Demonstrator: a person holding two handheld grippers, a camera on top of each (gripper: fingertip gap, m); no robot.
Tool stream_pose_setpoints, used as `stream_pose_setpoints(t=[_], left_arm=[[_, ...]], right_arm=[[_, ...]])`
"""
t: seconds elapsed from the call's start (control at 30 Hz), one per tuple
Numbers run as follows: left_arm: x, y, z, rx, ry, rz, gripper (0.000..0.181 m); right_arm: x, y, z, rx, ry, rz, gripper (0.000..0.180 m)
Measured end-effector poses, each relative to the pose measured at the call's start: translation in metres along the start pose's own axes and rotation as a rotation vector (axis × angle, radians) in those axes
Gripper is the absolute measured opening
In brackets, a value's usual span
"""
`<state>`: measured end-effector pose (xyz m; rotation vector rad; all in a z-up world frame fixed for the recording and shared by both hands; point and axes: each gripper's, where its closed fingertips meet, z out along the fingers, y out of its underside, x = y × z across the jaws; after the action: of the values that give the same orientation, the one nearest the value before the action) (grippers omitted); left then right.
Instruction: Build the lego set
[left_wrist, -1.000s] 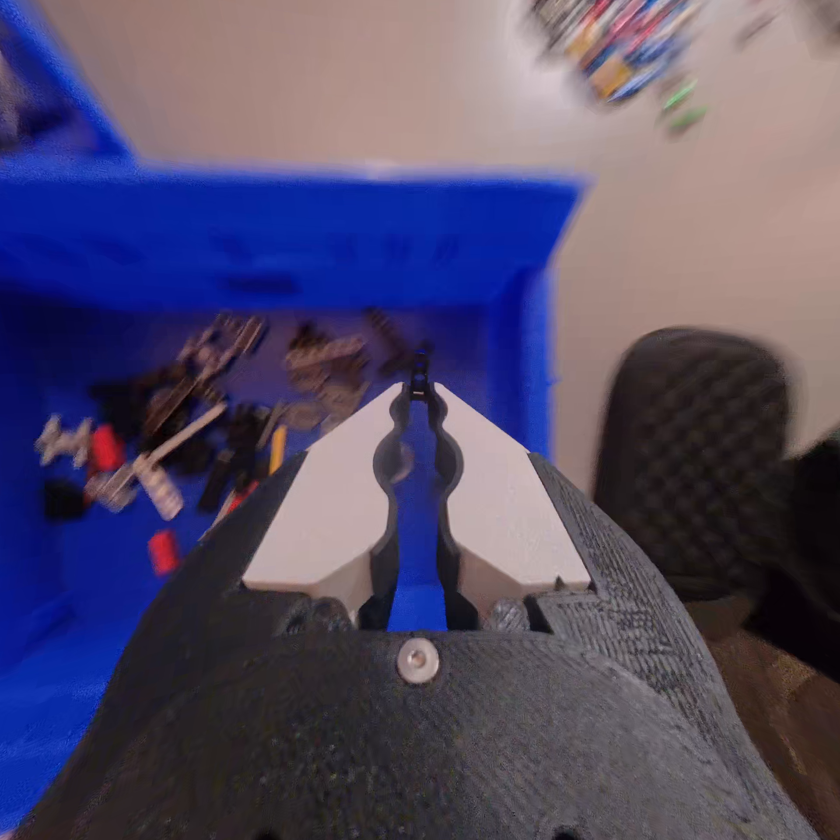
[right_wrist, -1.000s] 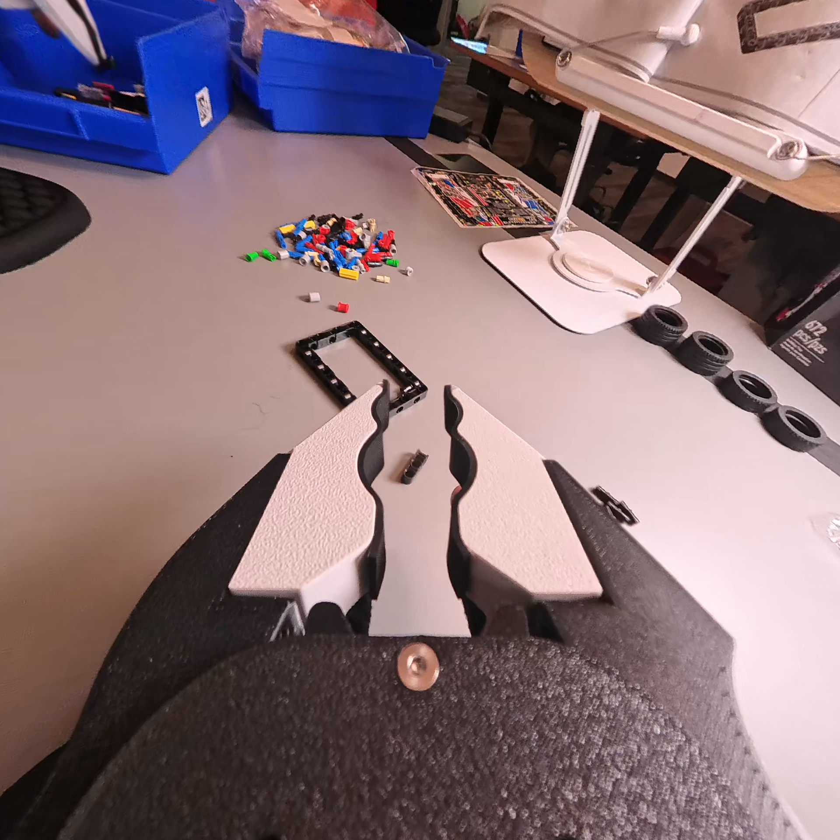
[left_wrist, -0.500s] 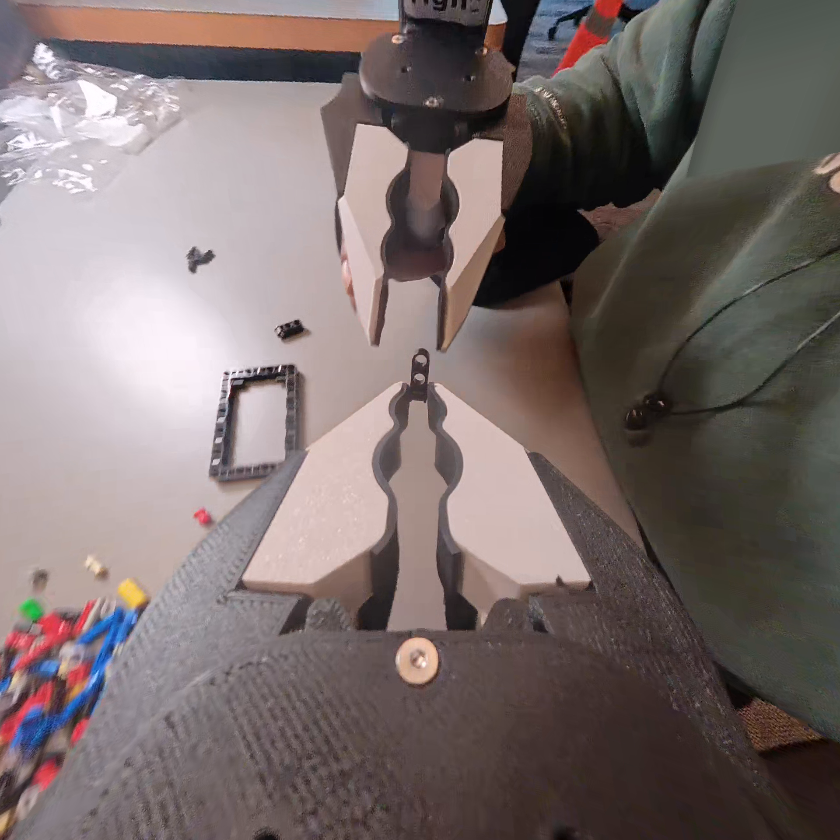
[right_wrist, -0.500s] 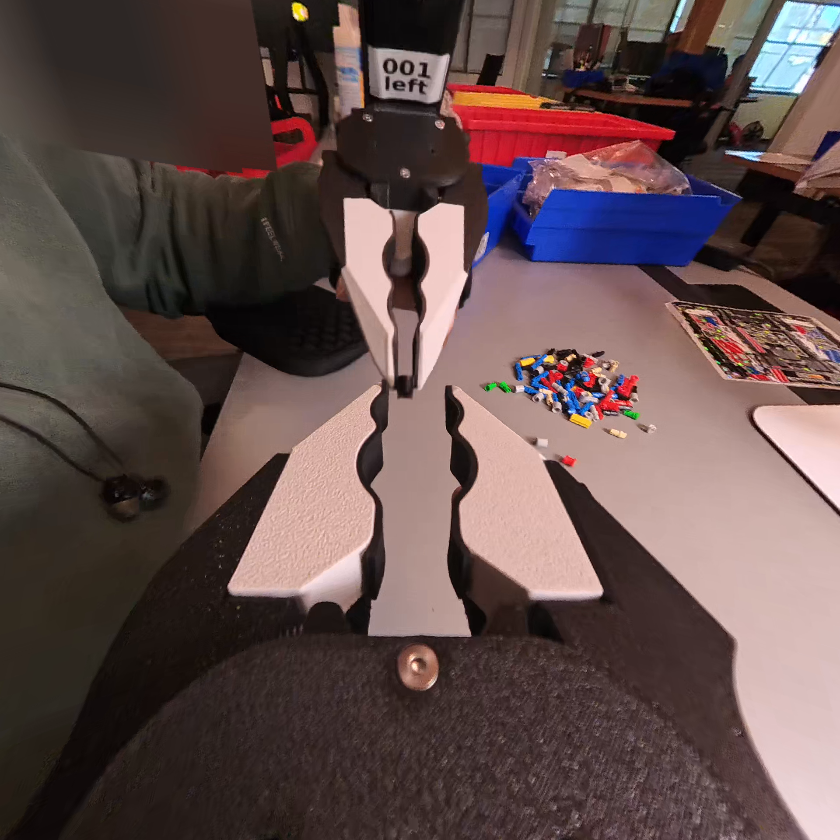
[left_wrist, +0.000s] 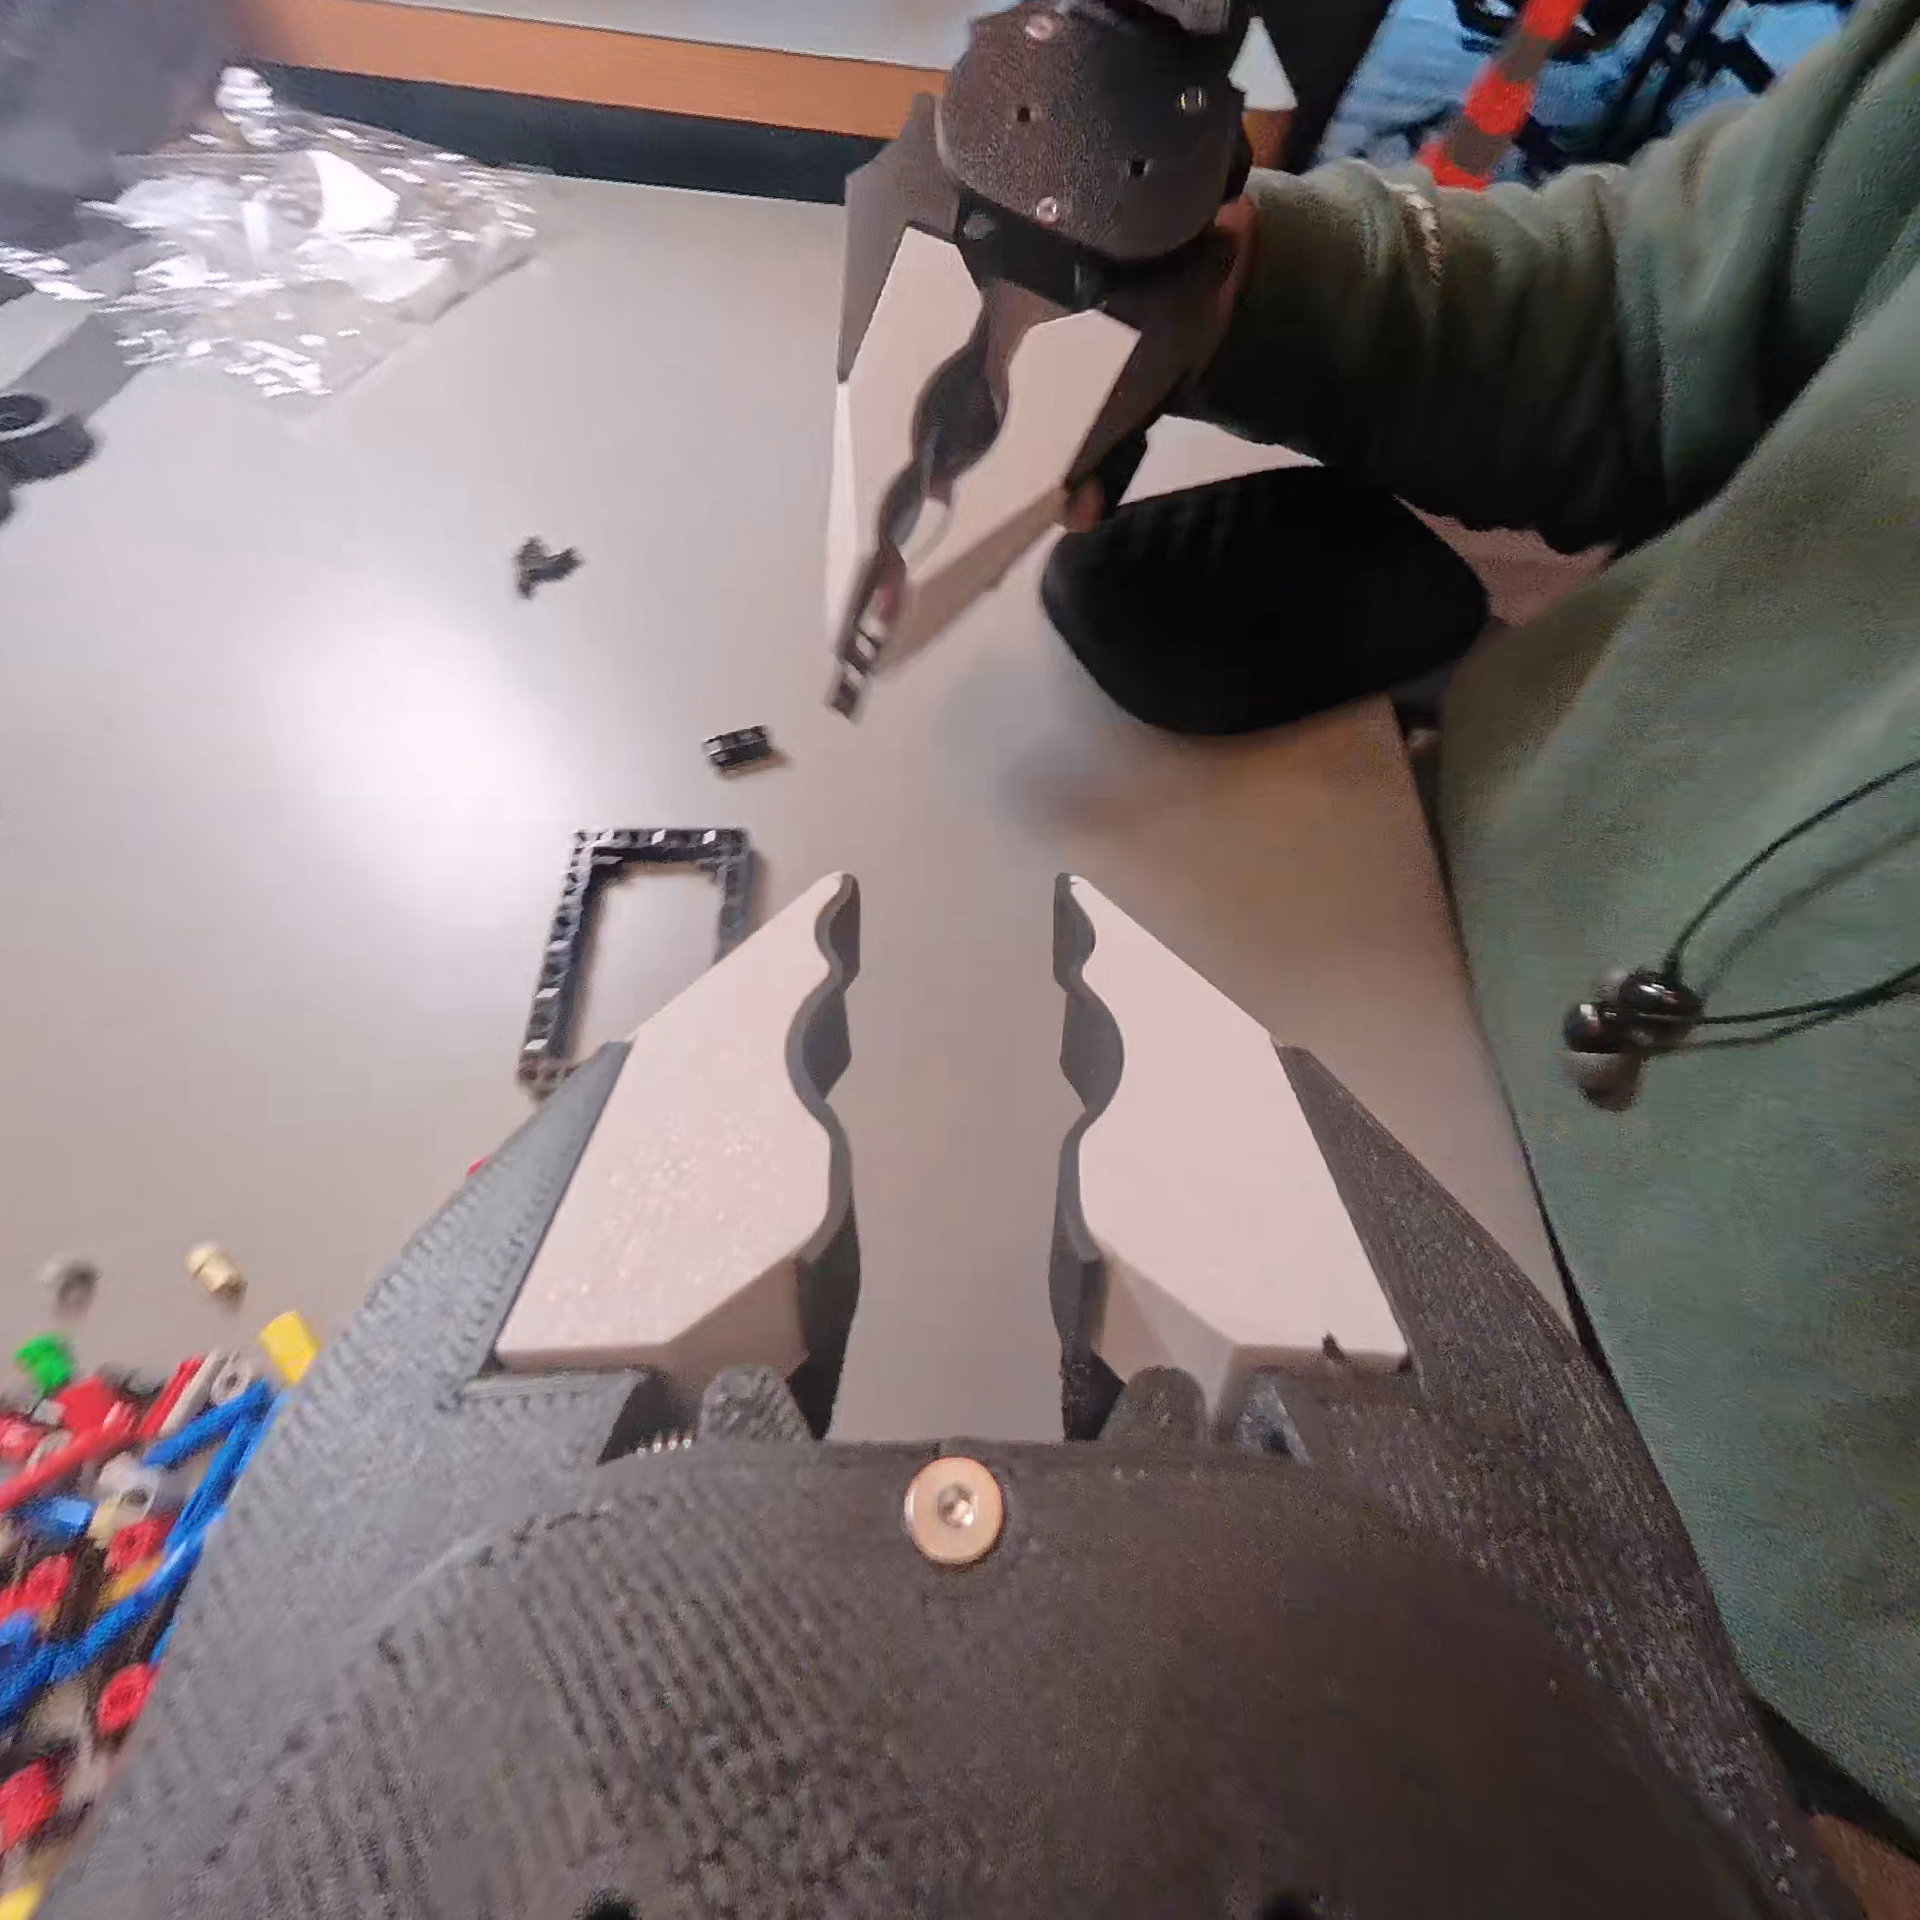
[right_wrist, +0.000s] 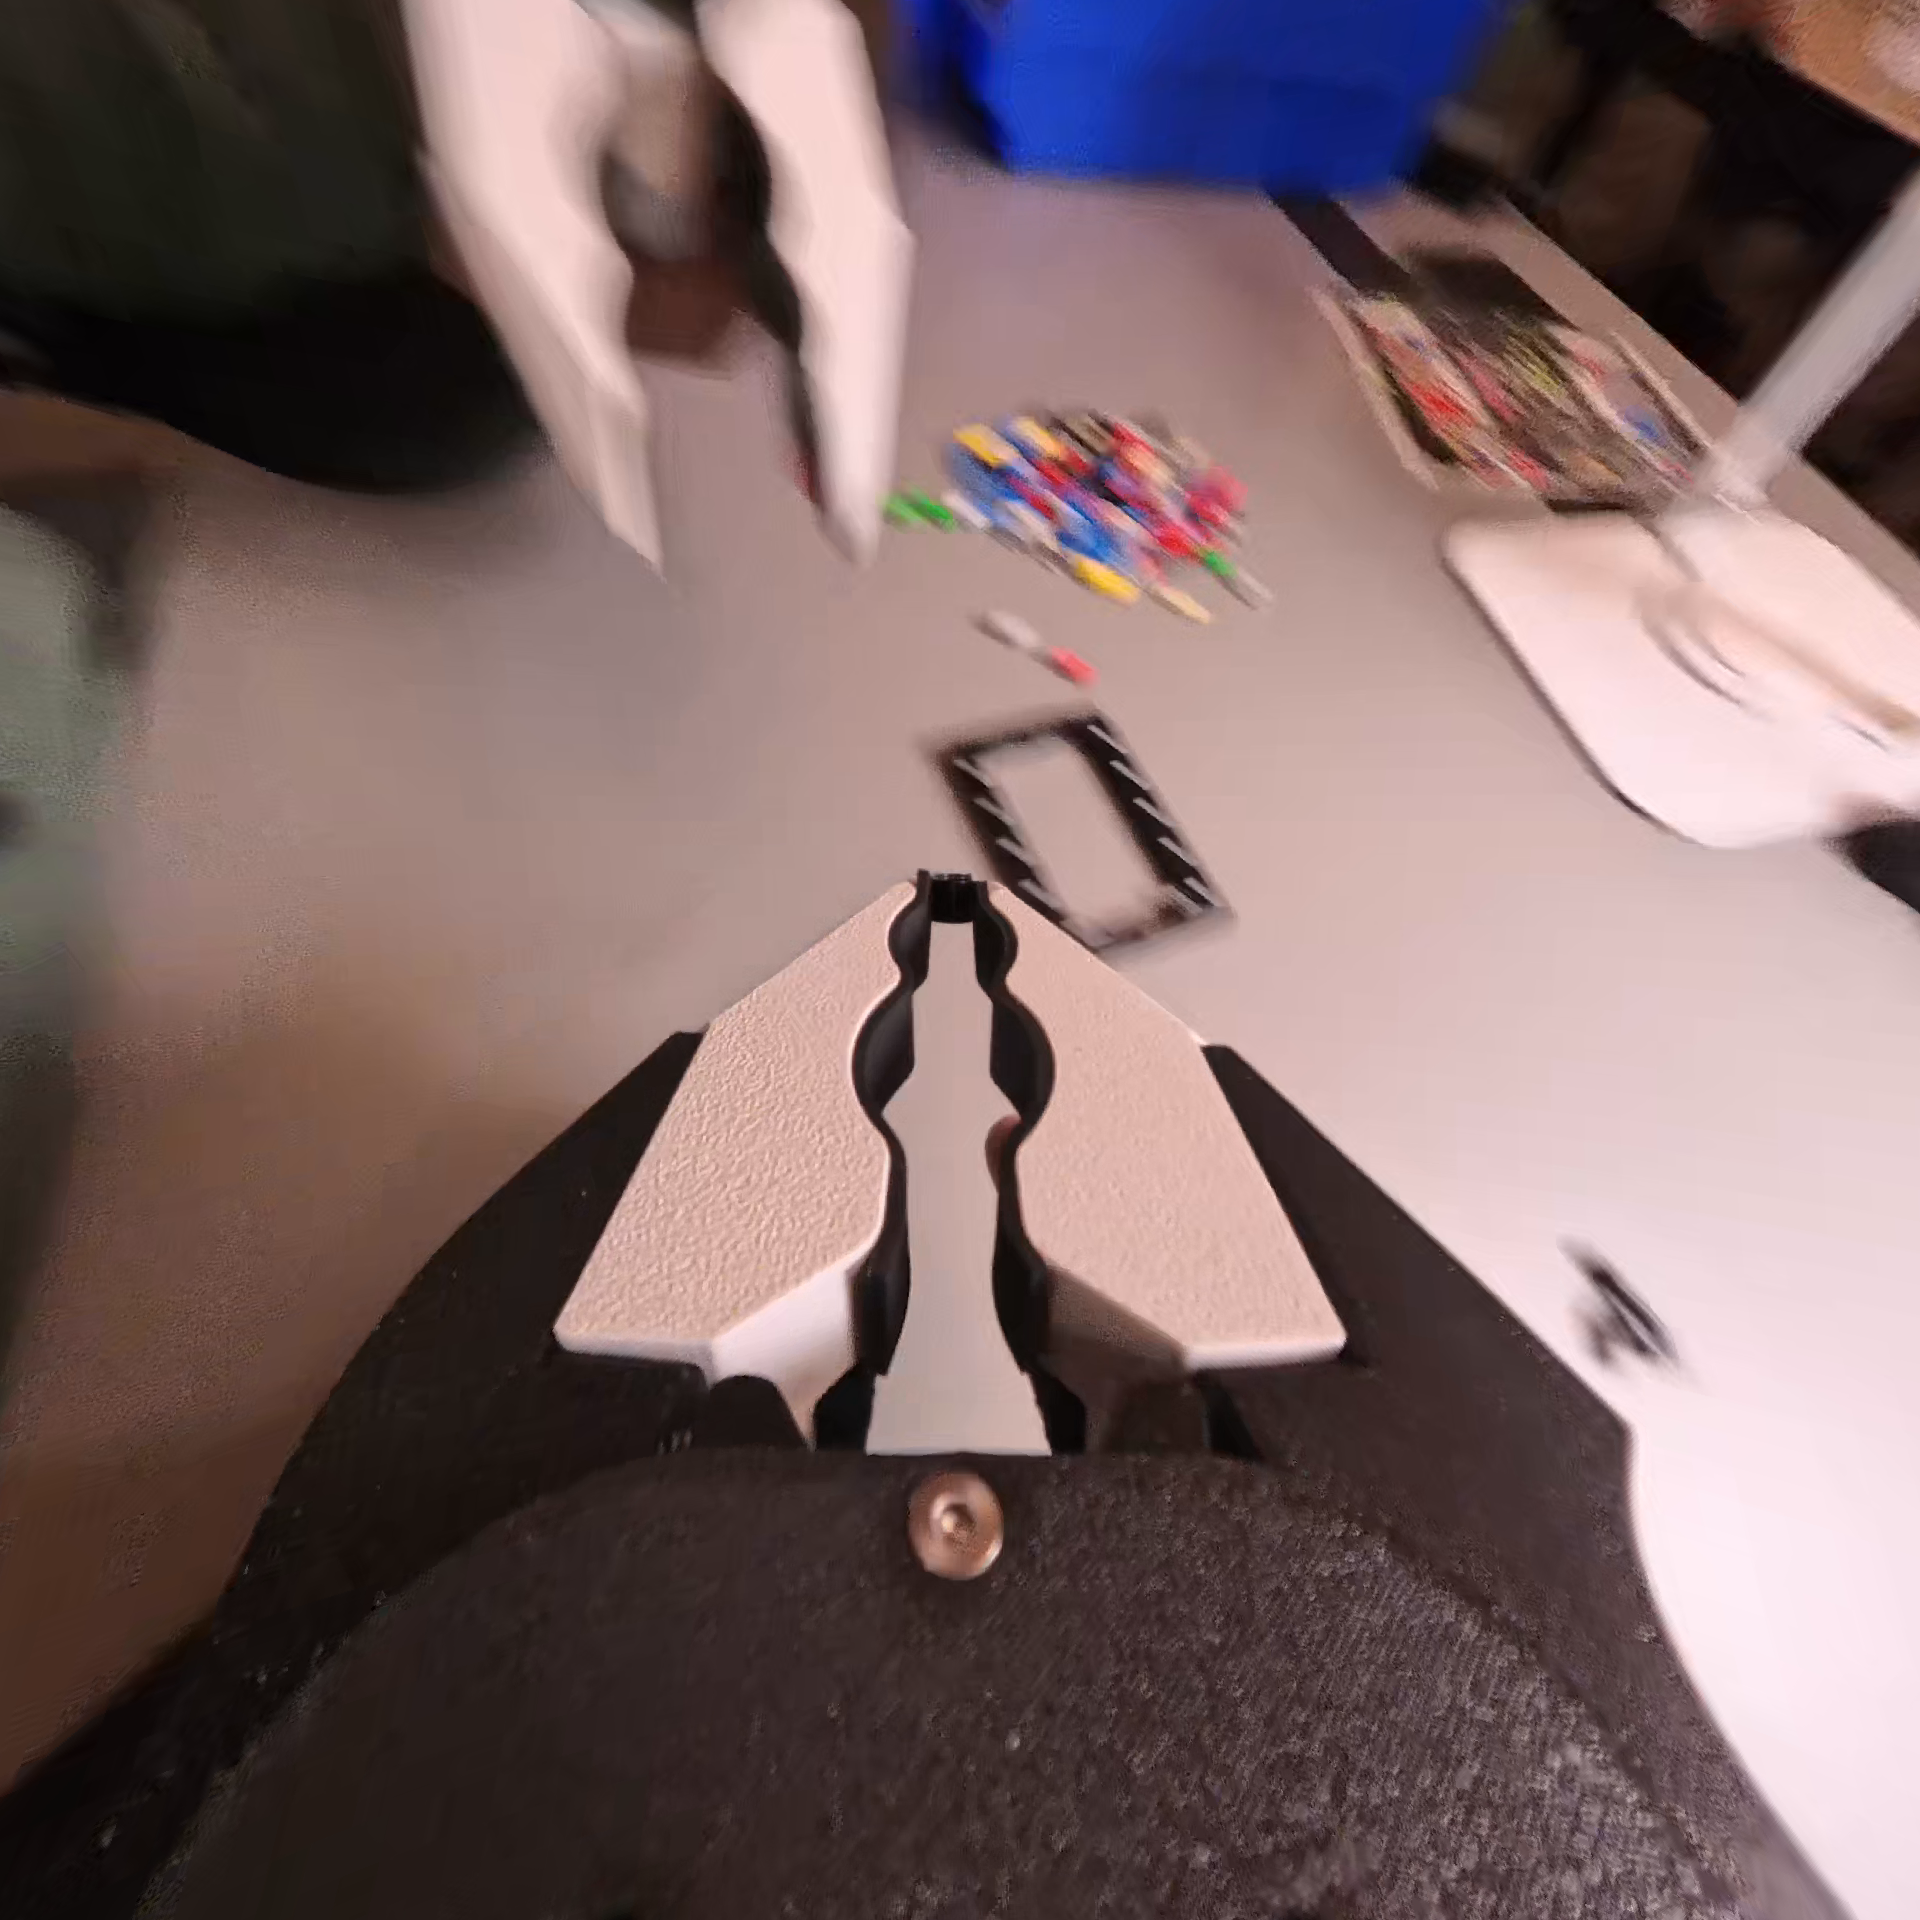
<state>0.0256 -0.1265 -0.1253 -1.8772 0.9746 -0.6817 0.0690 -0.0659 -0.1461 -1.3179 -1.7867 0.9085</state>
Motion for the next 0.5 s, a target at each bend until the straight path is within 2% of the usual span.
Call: stream_pose_setpoints(t=[0.07, 0.17, 0.3, 0.5], left_arm=[[-0.017, 0.008, -0.009, 0.027, -0.079, -0.043, 0.037], [-0.041, 0.026, -0.013, 0.038, -0.177, -0.117, 0.033], [-0.054, 0.04, -0.017, 0.02, -0.225, -0.144, 0.031], [-0.064, 0.044, -0.024, 0.038, -0.259, -0.155, 0.029]], right_arm=[[0.052, 0.035, -0.007, -0.093, 0.192, 0.046, 0.005], [0.083, 0.062, -0.002, -0.148, 0.257, 0.177, 0.005], [0.077, 0.083, 0.01, -0.319, 0.225, 0.126, 0.006], [0.067, 0.089, 0.004, -0.406, 0.196, 0.146, 0.016]])
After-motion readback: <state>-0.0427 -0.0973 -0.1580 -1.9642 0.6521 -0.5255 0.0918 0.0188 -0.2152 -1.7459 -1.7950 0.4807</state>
